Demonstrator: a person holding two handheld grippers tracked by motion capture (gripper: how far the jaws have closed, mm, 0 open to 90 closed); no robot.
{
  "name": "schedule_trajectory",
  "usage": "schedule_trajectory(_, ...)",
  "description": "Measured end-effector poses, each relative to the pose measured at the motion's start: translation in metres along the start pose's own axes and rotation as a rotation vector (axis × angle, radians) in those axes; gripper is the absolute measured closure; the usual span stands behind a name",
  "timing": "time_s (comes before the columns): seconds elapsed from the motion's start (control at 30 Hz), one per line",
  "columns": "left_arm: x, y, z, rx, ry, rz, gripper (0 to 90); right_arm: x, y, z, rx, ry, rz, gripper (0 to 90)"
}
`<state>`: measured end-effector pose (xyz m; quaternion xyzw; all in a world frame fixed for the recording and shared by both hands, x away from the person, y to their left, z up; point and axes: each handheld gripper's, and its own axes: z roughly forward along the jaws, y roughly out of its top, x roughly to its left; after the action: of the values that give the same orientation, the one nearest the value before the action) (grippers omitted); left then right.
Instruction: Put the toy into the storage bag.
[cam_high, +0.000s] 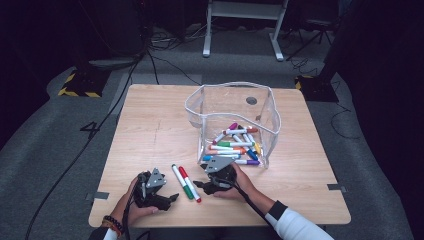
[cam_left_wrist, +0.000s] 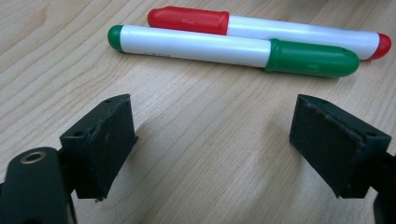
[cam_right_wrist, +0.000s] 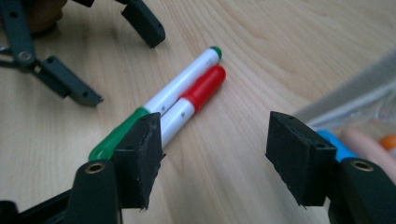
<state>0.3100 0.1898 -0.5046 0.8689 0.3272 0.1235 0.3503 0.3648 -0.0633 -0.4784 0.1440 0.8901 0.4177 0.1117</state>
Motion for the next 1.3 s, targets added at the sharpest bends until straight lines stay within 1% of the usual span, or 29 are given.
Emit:
schedule_trajectory(0.07, 0.0, 0.0, 0.0, -0.001, 0.0, 0.0, 14.4, -0.001, 0.005, 0.008, 0.0, 0.012, 0.01, 37.0)
schedule_trajectory(0.17, 0.0, 0.0, 0.0, -0.001, 0.0, -0.001, 14.4, -0.001, 0.01, 0.018, 0.01, 0.008, 0.014, 38.4)
schedule_trajectory(0.33, 0.0, 0.0, 0.0, -0.001, 0.0, 0.0, 14.4, 0.002, 0.018, 0.033, 0.035, -0.003, -0.016, 40.0)
schedule_trajectory(0.43, 0.0, 0.0, 0.0, 0.0, 0.0, 0.0, 14.4, 0.002, 0.02, 0.04, 0.046, -0.013, -0.003, 42.4)
schedule_trajectory(0.47, 0.0, 0.0, 0.0, -0.001, 0.0, -0.001, 14.4, 0.001, 0.021, 0.042, 0.05, -0.024, -0.003, 43.3)
schedule_trajectory(0.57, 0.0, 0.0, 0.0, 0.0, 0.0, 0.0, 14.4, -0.001, 0.02, 0.046, 0.058, -0.026, 0.012, 45.9)
schedule_trajectory(0.6, 0.0, 0.0, 0.0, 0.0, 0.0, 0.0, 14.4, -0.002, 0.019, 0.047, 0.065, -0.032, 0.014, 48.4)
schedule_trajectory(0.67, 0.0, 0.0, 0.0, 0.0, 0.0, 0.0, 14.4, -0.004, 0.017, 0.049, 0.084, -0.027, 0.027, 50.3)
schedule_trajectory(0.73, 0.0, 0.0, 0.0, 0.0, 0.0, 0.001, 14.4, -0.006, 0.015, 0.049, 0.093, -0.02, 0.044, 55.9)
schedule_trajectory(0.77, 0.0, 0.0, 0.0, 0.0, 0.0, 0.001, 14.5, -0.008, 0.015, 0.049, 0.094, -0.012, 0.052, 58.8)
schedule_trajectory(0.9, 0.0, 0.0, 0.0, 0.0, 0.001, 0.0, 14.4, -0.013, 0.01, 0.042, 0.098, -0.006, 0.068, 73.1)
schedule_trajectory(1.03, 0.0, 0.0, 0.0, -0.001, 0.0, -0.004, 14.5, -0.018, -0.002, 0.027, 0.106, 0.008, 0.083, 74.0)
schedule_trajectory(1.07, 0.0, 0.0, 0.0, -0.001, 0.001, -0.001, 14.4, -0.019, -0.006, 0.021, 0.11, 0.01, 0.077, 74.1)
schedule_trajectory(1.17, 0.0, 0.0, 0.0, -0.001, 0.001, -0.004, 14.5, -0.021, -0.02, 0.002, 0.116, 0.029, 0.08, 74.2)
schedule_trajectory(1.2, 0.0, 0.0, 0.0, -0.001, 0.0, -0.004, 14.4, -0.021, -0.026, -0.006, 0.125, 0.029, 0.079, 74.2)
schedule_trajectory(1.3, 0.0, 0.0, 0.0, -0.001, 0.0, -0.004, 14.4, -0.023, -0.038, -0.022, 0.133, 0.034, 0.068, 74.2)
